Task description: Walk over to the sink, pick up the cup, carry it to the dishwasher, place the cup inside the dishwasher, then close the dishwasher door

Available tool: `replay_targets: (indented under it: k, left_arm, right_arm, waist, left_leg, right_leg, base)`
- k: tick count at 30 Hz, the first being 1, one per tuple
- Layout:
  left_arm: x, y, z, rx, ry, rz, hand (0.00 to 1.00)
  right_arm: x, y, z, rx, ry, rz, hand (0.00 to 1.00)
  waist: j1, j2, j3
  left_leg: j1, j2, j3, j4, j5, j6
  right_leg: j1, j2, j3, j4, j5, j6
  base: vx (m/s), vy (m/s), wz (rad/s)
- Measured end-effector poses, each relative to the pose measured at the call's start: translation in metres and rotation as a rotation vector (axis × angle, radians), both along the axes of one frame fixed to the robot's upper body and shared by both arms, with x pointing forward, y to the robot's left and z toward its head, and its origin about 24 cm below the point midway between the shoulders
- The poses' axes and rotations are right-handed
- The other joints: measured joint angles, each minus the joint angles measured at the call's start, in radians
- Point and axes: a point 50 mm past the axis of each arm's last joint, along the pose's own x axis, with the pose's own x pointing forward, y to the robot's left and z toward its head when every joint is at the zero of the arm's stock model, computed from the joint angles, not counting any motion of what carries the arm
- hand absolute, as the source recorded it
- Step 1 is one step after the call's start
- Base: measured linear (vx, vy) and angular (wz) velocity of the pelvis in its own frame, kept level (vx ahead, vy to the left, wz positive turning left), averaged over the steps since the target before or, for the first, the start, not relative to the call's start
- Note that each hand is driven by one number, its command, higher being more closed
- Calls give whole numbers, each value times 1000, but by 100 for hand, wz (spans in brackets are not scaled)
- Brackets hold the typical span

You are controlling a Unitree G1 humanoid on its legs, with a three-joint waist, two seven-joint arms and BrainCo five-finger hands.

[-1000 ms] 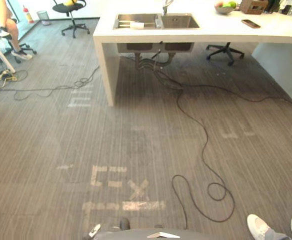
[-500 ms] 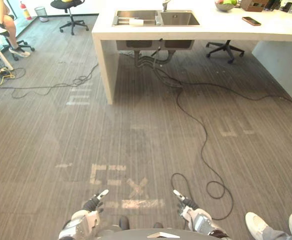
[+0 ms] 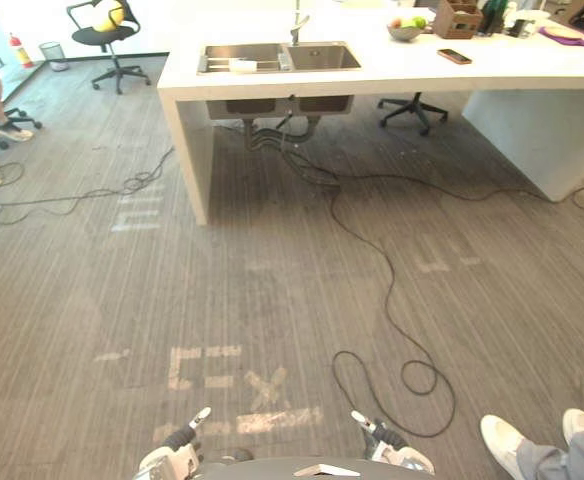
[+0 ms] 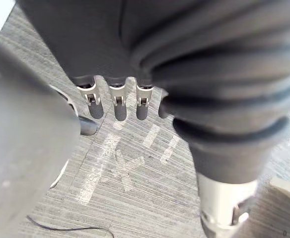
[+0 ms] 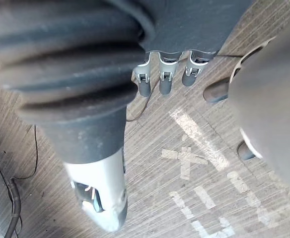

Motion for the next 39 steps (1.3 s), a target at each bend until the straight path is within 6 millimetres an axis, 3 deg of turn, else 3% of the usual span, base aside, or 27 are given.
replay_targets:
  k: [4, 17, 20, 24, 25, 26, 28, 30, 31, 33, 35, 36, 37, 38, 39]
  left_arm:
    - [-7, 0, -2, -46, 34, 97, 0]
    - [3, -3, 1, -2, -84, -25, 0]
    - [12, -4, 3, 22, -97, -89, 0]
    - [18, 1, 4, 38, -90, -113, 0]
    - [20, 3, 5, 43, -97, -119, 0]
    - [25, 5, 7, 53, -119, -128, 0]
    - [30, 5, 9, 61, -139, -127, 0]
    - [37, 7, 12, 83, -154, -127, 0]
    - [47, 3, 15, 85, -177, -130, 0]
    - [71, -10, 23, 66, -237, -171, 0]
    - [104, -22, 37, 55, -338, -213, 0]
    - [122, -29, 47, 48, -402, -222, 0]
    - [129, -35, 53, 30, -446, -213, 0]
    - [131, -37, 56, 21, -464, -205, 0]
    - [134, -36, 61, 15, -495, -195, 0]
  right_arm:
    - [-9, -3, -3, -37, 45, 24, 0]
    - [-8, -6, -3, -31, 45, -18, 0]
    - [-6, -11, -2, -26, 55, -87, 0]
    - [-10, -11, -3, -11, 88, -132, 0]
    - [-9, -11, -3, -8, 85, -134, 0]
    - [-9, -13, -3, -8, 87, -135, 0]
    - [-10, -15, -3, -14, 90, -134, 0]
    - [-9, -13, -3, -12, 88, -123, 0]
    - [-7, -15, -2, -11, 80, -130, 0]
    - [-3, -17, 0, -14, 53, -146, 0]
    - [2, -18, 2, -11, 16, -170, 0]
    - [4, -18, 3, -4, -8, -197, 0]
    - [-1, -15, 2, 6, -10, -215, 0]
    - [-5, -13, 1, 12, -4, -221, 0]
    - [-15, -7, -1, 29, 13, -238, 0]
  waist:
    - [-6, 1, -1]
    - [-6, 5, 4]
    - [-11, 9, 34]
    - [-12, -14, 63]
    - [-14, -18, 72]
    - [-19, -17, 82]
    - [-20, -22, 89]
    - [-24, -28, 95]
    - [-28, -26, 106]
    - [-40, -2, 137]
    - [-43, -3, 166]
    - [-50, -6, 185]
    - [-58, -16, 192]
    - [-61, -29, 195]
    - [-60, -61, 196]
  left_leg:
    - [0, 0, 14, 0, -2, 4]
    - [-37, -1, 12, 2, -2, 10]
    - [-47, -12, -4, 6, 8, 24]
    - [-33, -35, -11, 20, -12, 45]
    - [-42, -34, -1, 44, -29, 63]
    - [-50, -32, 14, 80, -49, 76]
    - [-54, -27, 12, 104, -66, 70]
    - [-61, -16, 11, 115, -68, 65]
    - [-82, 11, 8, 141, -75, 53]
    - [-112, 52, -23, 176, -86, 39]
    - [-137, 70, -63, 188, -91, 31]
    - [-137, 82, -75, 189, -98, 18]
    - [-128, 86, -92, 199, -110, -2]
    - [-119, 87, -96, 217, -121, -20]
    - [-101, 88, -97, 276, -155, -67]
  right_leg:
    - [-6, 1, 11, -2, 7, -7]
    - [-56, 0, 10, 30, 4, -12]
    - [-120, -29, -4, 172, -58, 3]
    - [-183, -91, -12, 391, -136, 26]
    - [-224, -113, -20, 498, -157, 8]
    - [-294, -181, -62, 762, -191, -17]
    - [-309, -225, -83, 877, -191, -19]
    - [-302, -224, -82, 830, -226, 12]
    - [-302, -195, -79, 758, -261, 22]
    - [-327, -140, -58, 638, -272, 31]
    - [-396, -116, -14, 531, -217, 70]
    - [-417, -115, 21, 401, -138, 76]
    - [-403, -122, 55, 273, -59, 88]
    - [-389, -132, 61, 233, -41, 93]
    - [-343, -174, 57, 224, -30, 89]
  base:
    - [18, 1, -11]
    - [2, 1, 0]
    - [-8, 37, 18]
    - [-47, 55, 11]
    - [-105, 36, -12]
    - [-79, 26, -13]
    - [-7, -5, -14]
    - [54, -66, -18]
    - [49, -107, -13]
    - [1, -144, 8]
    - [12, -182, 22]
    - [68, -234, 40]
    - [140, -321, 46]
    - [185, -405, 51]
    - [217, -495, 40]
